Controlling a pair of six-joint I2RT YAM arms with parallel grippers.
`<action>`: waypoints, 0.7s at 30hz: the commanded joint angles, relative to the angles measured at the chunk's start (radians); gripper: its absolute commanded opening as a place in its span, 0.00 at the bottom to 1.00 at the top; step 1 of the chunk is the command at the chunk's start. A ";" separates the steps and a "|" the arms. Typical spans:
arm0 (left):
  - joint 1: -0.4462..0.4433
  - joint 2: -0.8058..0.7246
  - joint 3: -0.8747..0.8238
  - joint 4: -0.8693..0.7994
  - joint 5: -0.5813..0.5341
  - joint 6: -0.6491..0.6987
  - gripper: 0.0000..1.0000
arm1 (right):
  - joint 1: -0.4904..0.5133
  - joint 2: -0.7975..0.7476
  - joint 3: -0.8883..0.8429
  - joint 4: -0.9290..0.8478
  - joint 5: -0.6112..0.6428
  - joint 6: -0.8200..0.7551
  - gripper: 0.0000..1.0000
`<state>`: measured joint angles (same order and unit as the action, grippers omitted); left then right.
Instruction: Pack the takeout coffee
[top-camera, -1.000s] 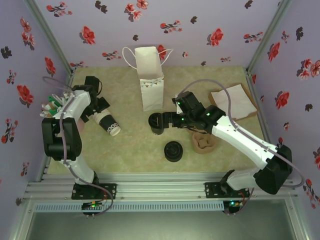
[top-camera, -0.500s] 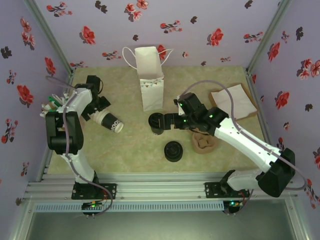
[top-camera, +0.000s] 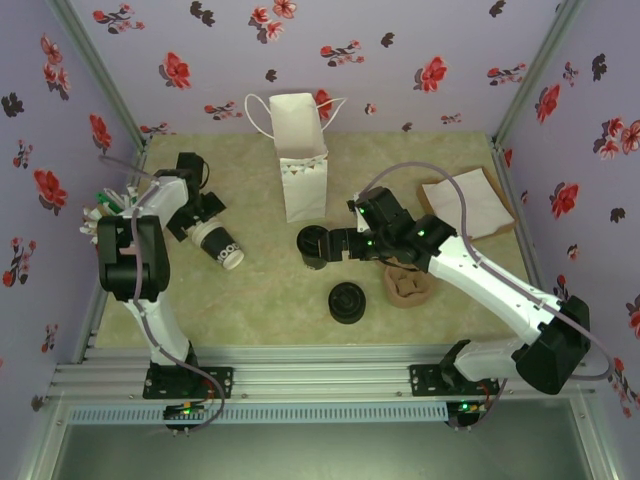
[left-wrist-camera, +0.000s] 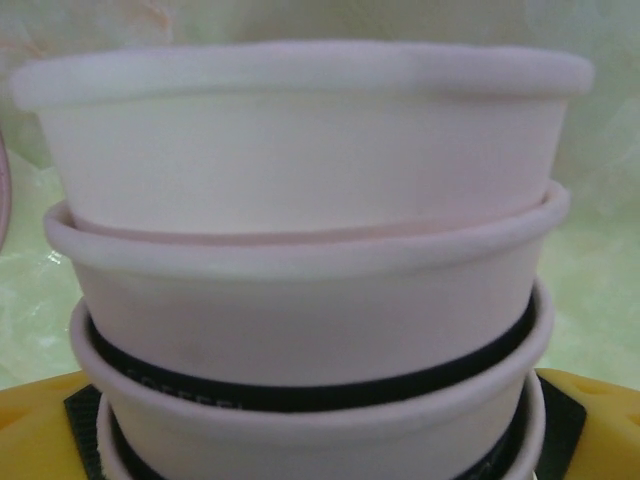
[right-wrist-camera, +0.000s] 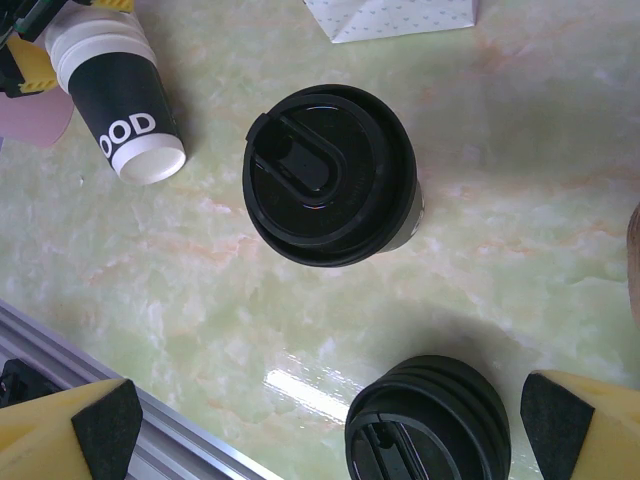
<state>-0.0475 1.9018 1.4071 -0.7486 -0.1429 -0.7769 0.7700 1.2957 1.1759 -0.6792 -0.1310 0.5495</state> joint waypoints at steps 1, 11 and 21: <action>-0.003 0.041 0.010 0.020 0.008 -0.009 0.97 | -0.007 -0.018 -0.019 0.000 0.019 -0.019 0.99; -0.011 0.035 -0.001 0.094 0.001 0.023 0.86 | -0.017 -0.030 -0.021 -0.016 0.024 -0.028 0.99; -0.011 -0.056 -0.001 0.297 -0.136 0.100 0.81 | -0.023 -0.091 -0.051 -0.013 0.055 -0.027 0.99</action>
<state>-0.0525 1.9152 1.4063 -0.5751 -0.1967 -0.7250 0.7525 1.2495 1.1492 -0.6849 -0.1116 0.5411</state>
